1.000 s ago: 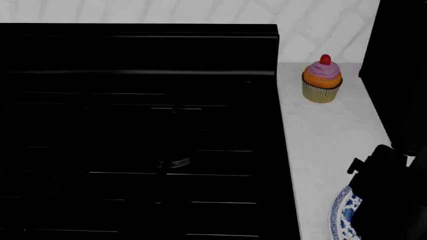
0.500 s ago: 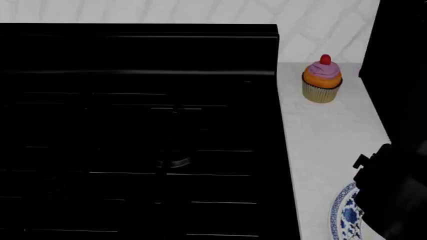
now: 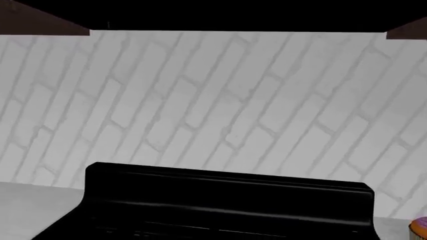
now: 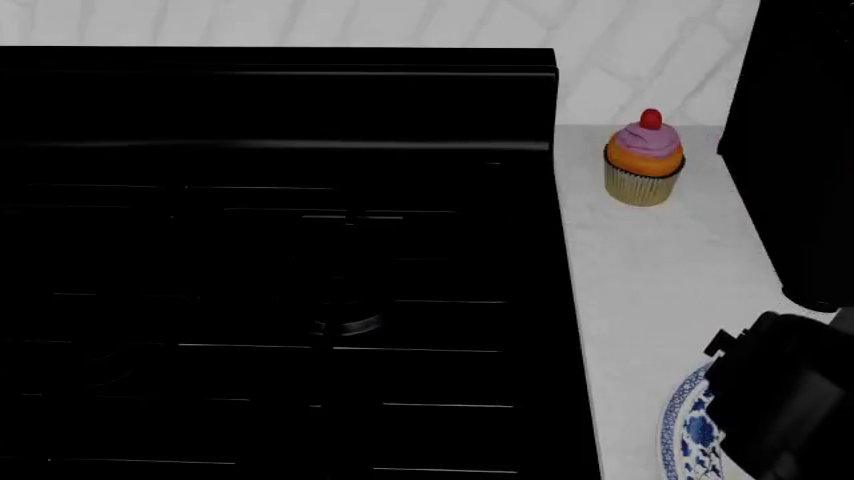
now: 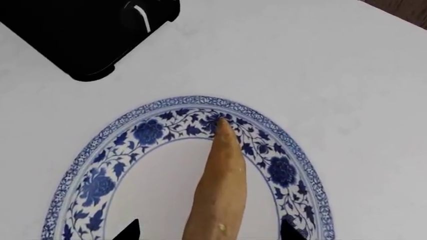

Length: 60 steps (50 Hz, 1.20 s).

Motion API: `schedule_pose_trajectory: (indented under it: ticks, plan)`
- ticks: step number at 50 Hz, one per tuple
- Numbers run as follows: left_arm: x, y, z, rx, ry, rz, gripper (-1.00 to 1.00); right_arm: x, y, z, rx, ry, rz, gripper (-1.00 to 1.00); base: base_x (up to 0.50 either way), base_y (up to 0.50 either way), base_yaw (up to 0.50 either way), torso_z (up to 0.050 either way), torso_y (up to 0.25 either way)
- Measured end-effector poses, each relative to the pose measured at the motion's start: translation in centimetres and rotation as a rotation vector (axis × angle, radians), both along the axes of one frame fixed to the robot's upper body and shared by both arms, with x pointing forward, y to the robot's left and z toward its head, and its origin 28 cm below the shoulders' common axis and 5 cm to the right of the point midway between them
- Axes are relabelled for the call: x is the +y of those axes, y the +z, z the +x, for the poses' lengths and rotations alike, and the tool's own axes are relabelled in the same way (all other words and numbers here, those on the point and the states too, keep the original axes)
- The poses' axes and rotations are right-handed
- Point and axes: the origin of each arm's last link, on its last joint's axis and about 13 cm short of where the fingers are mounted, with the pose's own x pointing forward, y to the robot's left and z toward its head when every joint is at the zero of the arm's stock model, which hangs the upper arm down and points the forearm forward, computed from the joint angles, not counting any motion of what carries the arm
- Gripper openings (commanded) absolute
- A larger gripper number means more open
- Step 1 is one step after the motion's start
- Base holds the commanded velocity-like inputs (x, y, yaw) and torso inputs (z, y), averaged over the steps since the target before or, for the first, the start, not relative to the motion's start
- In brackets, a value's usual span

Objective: Pick the sweet potato from the counter and place it in the microwave.

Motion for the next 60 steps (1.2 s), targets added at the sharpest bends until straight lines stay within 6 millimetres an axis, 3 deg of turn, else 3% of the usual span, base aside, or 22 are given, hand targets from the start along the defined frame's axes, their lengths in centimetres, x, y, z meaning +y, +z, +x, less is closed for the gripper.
schedule_pose_trajectory:
  ticks: [56,57,60]
  plan:
    - [0.1,-0.3,0.0,0.022,0.003,-0.001,1.00,-0.9,-3.6,1.2,0.072,-0.039,0.044,1.00,0.00,0.00,0.00,0.000,0.000]
    - [0.1,-0.3,0.0,0.022,0.003,-0.001,1.00,-0.9,-3.6,1.2,0.072,-0.039,0.045,-1.00,0.00,0.00,0.00,0.000,0.000]
    - [0.1,-0.3,0.0,0.022,0.004,-0.001,1.00,-0.9,-3.6,1.2,0.067,-0.040,0.047,-1.00,0.00,0.00,0.00,0.000,0.000]
